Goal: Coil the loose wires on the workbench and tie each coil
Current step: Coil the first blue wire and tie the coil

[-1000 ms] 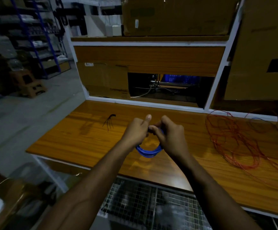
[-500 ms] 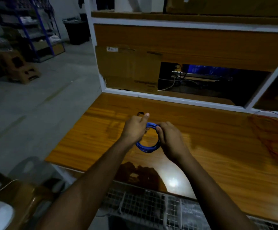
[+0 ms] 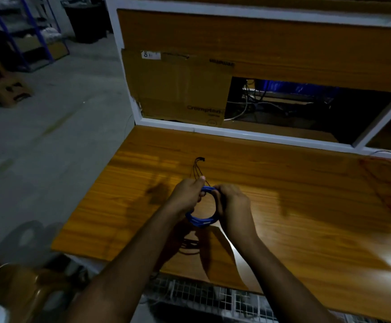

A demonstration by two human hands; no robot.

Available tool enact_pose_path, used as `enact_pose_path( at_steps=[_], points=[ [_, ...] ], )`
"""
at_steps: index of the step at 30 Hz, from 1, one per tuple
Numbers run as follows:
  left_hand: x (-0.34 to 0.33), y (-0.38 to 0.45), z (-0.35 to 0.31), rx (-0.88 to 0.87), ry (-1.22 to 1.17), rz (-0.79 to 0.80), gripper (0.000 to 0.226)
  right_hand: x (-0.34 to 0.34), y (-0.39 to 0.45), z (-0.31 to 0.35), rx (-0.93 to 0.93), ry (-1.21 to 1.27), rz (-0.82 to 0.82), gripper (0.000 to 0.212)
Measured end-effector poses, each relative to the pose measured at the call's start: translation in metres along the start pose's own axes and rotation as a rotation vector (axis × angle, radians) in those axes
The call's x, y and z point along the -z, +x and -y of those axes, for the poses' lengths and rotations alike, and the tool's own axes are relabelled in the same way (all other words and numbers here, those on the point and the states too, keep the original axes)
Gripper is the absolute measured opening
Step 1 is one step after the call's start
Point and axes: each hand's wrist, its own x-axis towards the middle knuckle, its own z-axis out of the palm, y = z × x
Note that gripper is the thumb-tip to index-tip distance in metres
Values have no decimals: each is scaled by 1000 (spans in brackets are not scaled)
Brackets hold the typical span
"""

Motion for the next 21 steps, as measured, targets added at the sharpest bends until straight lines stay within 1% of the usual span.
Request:
enact_pose_path(
  at_steps=[2,3,5,7,9,10,11,12,15,16,17,19,21],
  points=[
    [3,6,1,45,-68,-22,43,-6,8,-4,-14,78,43,21],
    [5,10,2,68,-101,-40,41,-8,14,-8,-37,163,84,25],
    [8,23,5,100,-147,-79,40,-10,30,-18,-96,301,176,26],
    [12,37,9,120,-131,-138,41,-14,51,-28,-145,332,267,22],
    [15,49,11,132,-115,-206,41,-21,76,-37,-210,384,361,25],
    [17,53,11,136,-138,-230,41,-25,90,-41,-263,423,388,28],
    [19,56,11,141,-168,-248,42,-32,106,-48,-320,445,380,31],
    [20,59,11,145,-199,-263,43,-38,122,-55,-357,418,358,31],
    [21,65,9,158,-270,-308,44,-53,159,-76,-428,283,337,6],
    [21,66,9,157,-278,-324,44,-58,166,-82,-441,296,348,6],
    [20,68,9,155,-281,-337,44,-63,170,-86,-439,309,357,11],
    [20,70,9,147,-294,-357,44,-68,173,-82,-374,248,372,12],
    [18,71,8,145,-333,-366,44,-76,177,-79,-272,44,358,11]
  ],
)
